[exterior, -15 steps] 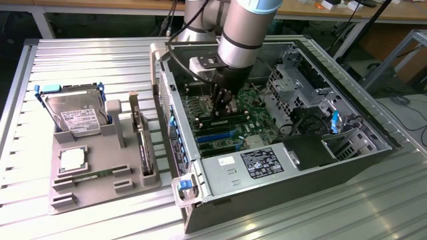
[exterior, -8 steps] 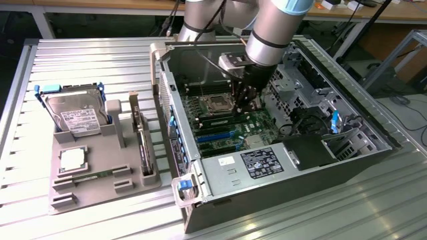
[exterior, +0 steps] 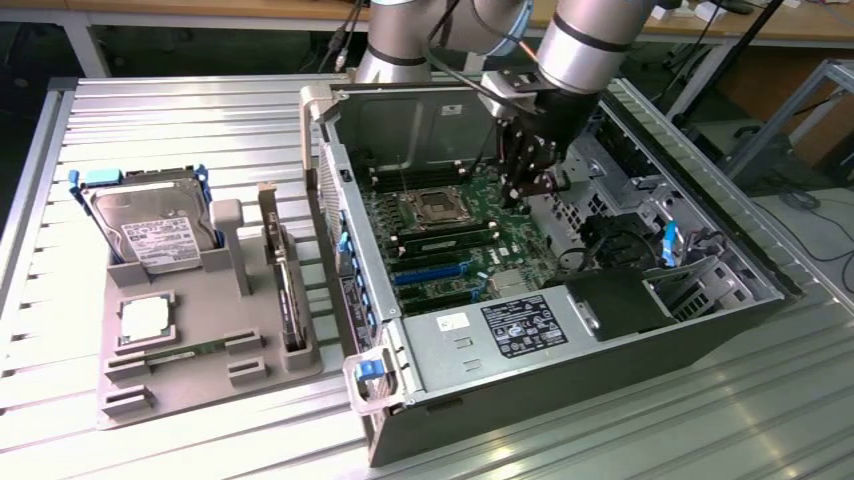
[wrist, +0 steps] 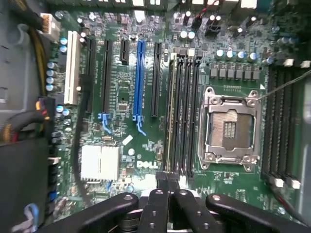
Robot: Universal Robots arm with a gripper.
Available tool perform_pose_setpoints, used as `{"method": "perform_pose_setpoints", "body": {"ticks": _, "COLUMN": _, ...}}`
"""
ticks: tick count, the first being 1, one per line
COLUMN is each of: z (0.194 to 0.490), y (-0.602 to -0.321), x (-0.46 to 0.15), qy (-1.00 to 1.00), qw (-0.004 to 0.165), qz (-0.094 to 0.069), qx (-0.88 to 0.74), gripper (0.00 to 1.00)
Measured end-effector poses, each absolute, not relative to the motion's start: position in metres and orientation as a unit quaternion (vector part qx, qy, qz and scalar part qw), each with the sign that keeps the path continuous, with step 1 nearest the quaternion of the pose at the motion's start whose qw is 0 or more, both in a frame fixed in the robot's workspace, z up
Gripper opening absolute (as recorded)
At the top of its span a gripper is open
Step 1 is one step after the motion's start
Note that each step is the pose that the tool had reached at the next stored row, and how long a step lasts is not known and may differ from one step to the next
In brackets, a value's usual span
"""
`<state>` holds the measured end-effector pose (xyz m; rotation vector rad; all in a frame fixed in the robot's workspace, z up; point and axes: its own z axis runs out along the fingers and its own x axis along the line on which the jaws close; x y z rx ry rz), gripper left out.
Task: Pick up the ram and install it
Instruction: 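Press down the ram until it locks into place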
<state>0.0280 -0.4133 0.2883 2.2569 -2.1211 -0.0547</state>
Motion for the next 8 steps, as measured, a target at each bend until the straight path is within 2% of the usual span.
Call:
{"method": "perform_pose_setpoints", "body": {"ticks": 4, "z": 0.311, "y": -0.413, "x": 0.029, "qy": -0.685, "qw": 0.026, "qz": -0.014, "qx": 0.728, "gripper": 0.11}}
{"method": "perform_pose_setpoints", "body": {"ticks": 8, "z": 0.314, "y": -0.413, "x": 0.029, "qy": -0.685, "qw": 0.026, "qz": -0.014, "qx": 0.728, "gripper": 0.11}}
